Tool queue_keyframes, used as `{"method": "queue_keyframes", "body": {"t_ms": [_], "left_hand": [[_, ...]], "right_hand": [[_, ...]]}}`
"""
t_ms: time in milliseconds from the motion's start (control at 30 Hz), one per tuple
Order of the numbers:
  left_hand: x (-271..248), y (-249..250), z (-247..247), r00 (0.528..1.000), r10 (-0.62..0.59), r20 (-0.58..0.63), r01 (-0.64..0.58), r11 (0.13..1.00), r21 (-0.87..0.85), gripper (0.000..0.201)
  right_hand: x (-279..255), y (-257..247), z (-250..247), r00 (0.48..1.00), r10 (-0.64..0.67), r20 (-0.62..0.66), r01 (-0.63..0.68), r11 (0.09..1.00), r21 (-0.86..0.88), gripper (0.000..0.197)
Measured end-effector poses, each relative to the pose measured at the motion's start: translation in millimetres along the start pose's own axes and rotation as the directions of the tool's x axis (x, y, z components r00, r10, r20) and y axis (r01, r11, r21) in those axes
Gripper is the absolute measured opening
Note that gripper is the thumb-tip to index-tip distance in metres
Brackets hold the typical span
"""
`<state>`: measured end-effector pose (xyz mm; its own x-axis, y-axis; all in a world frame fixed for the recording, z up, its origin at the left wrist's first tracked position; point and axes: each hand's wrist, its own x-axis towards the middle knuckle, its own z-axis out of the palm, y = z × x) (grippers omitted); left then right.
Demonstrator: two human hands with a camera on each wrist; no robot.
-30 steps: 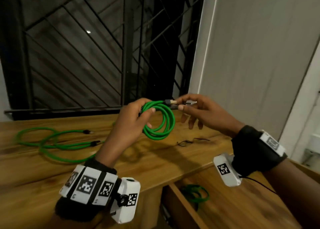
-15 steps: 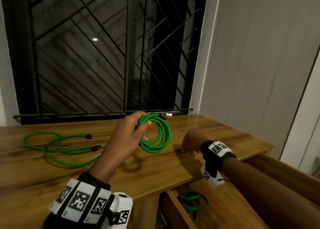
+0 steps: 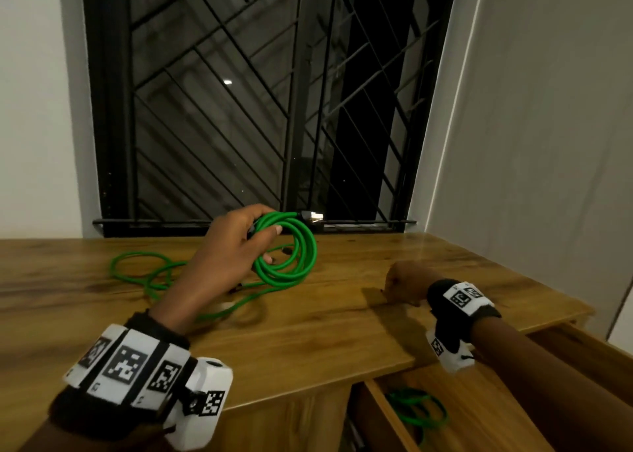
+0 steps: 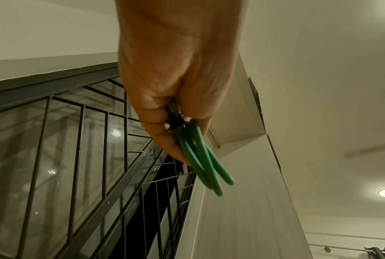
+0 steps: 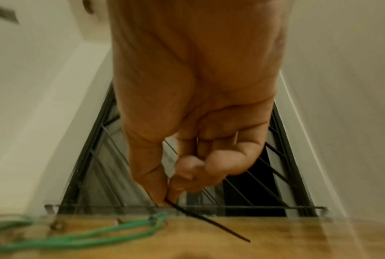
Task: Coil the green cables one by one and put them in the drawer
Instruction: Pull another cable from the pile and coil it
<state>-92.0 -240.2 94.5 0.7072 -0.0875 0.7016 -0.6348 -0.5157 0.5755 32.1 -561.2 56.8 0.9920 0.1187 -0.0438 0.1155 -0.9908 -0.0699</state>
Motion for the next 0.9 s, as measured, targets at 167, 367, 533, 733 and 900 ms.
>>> {"method": "queue_keyframes", "body": {"t_ms": [167,367,533,733,900], "left_hand": [[21.3,-13.7,-23.4,0.999,0.021,-0.024,-0.02,0.997,0.068,0.01],[57.4,-51.6,-50.8,0.99,0.044,-0.135,-0.042,0.999,0.02,0.01],[77.9,-94.6,-76.5,0.94,0.048,-0.338,-0.045,0.999,0.016,0.012],[90.3,-129.2,-103.2,0.88,0.062,-0.47,-0.046,0.998,0.046,0.017],[85.0,-135.6,-107.5,0.863,0.146,-0.483,-0.091,0.987,0.135,0.019]], "right_hand": [[-11.9,-59.9,-51.2,0.966,-0.248,-0.072,0.257,0.916,0.307,0.022],[0.1,-145.9,-86.9,0.856,-0.447,-0.259,0.511,0.664,0.546,0.02],[27.4,-207.6,-80.5,0.8,-0.47,-0.372,0.577,0.433,0.692,0.024],[37.9,-261.6,-83.7,0.697,-0.442,-0.564,0.676,0.143,0.723,0.022],[47.5,-299.6,-79.0,0.654,-0.367,-0.662,0.697,-0.048,0.715,0.018]]}}
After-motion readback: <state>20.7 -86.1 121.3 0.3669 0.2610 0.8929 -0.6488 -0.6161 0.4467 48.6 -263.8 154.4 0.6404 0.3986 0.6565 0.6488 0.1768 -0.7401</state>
